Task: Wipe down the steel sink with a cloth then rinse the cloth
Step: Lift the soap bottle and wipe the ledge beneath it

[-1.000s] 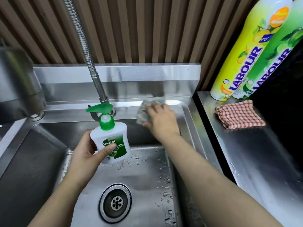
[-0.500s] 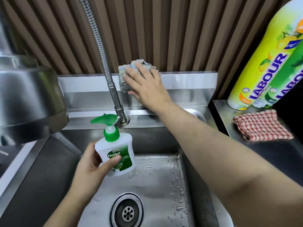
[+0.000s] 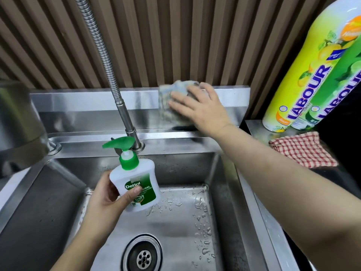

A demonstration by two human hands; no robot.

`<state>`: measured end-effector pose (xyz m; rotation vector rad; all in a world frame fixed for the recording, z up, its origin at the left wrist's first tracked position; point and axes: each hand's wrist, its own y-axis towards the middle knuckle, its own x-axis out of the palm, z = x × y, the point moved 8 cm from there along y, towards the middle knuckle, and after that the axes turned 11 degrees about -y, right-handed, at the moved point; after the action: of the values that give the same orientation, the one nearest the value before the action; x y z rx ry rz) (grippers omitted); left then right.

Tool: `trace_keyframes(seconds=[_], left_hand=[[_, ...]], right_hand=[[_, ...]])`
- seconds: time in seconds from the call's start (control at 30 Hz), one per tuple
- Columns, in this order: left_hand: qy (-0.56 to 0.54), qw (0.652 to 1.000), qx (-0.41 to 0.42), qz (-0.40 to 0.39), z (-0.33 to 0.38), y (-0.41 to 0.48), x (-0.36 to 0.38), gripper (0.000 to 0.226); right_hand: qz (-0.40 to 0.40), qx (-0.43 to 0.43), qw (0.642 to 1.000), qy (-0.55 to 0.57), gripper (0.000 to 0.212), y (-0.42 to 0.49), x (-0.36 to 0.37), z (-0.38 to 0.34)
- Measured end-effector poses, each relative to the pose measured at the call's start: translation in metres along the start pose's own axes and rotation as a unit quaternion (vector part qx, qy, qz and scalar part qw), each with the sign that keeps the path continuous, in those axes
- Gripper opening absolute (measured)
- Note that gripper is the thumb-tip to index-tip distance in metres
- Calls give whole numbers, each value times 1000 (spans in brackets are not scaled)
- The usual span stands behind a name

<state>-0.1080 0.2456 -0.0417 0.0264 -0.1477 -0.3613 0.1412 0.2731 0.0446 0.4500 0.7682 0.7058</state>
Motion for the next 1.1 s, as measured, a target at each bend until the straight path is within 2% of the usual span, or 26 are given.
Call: trace_keyframes(seconds=[0.07, 0.1, 0.2, 0.23, 0.3, 0.37, 0.4, 0.47, 0.53, 0.6, 0.67, 0.7, 0.9, 1.0, 1.1], left_hand=[[1, 1000, -3, 2, -3, 0, 2, 41], [2, 1000, -4, 3, -4, 0, 3, 40], [-1, 1000, -4, 4, -4, -1, 8, 37], [-1, 1000, -4, 3, -3, -1, 9, 38], [-4, 1000, -3, 2, -1, -1, 12, 38], [-3, 1000, -2, 0, -1, -2, 13, 37], [-1, 1000, -2, 0, -2, -2, 14, 37], [1, 1000, -2, -1, -3, -3, 14, 37], [7, 1000, 0, -1, -3, -4, 15, 37], [8, 1000, 1, -3, -3, -3, 16, 37], [7, 1000, 2, 1, -2, -2, 15, 37], [6, 1000, 2, 3, -2, -2, 14, 37], [7, 1000, -15, -7, -7, -6, 16, 36], [8, 1000, -20, -13, -9, -8, 17, 35], [4, 1000, -17, -10, -9, -11, 14, 35]], right_hand=[[3, 65, 998, 20, 38, 5, -2, 4], [3, 46, 999, 22, 36, 3, -3, -5], [-44, -94, 994, 35, 32, -24, 3, -27], [-68, -88, 993, 44, 36, -34, 6, -19], [-94, 13, 993, 64, 40, -49, 8, 9], [-107, 156, 977, 96, 32, -66, 1, 38], [-124, 229, 958, 121, 33, -75, -1, 50], [-183, 358, 896, 190, 36, -96, -1, 71], [-230, 428, 834, 263, 30, -112, 3, 83], [-313, 405, 803, 306, 29, -119, 12, 73], [-408, 324, 803, 291, 38, -124, 19, 42], [-427, 297, 807, 281, 42, -124, 19, 28], [-370, 219, 841, 329, 50, -62, 3, -47], [-379, 166, 835, 363, 56, -22, 5, -91], [-380, 165, 818, 399, 62, 5, 7, -114]])
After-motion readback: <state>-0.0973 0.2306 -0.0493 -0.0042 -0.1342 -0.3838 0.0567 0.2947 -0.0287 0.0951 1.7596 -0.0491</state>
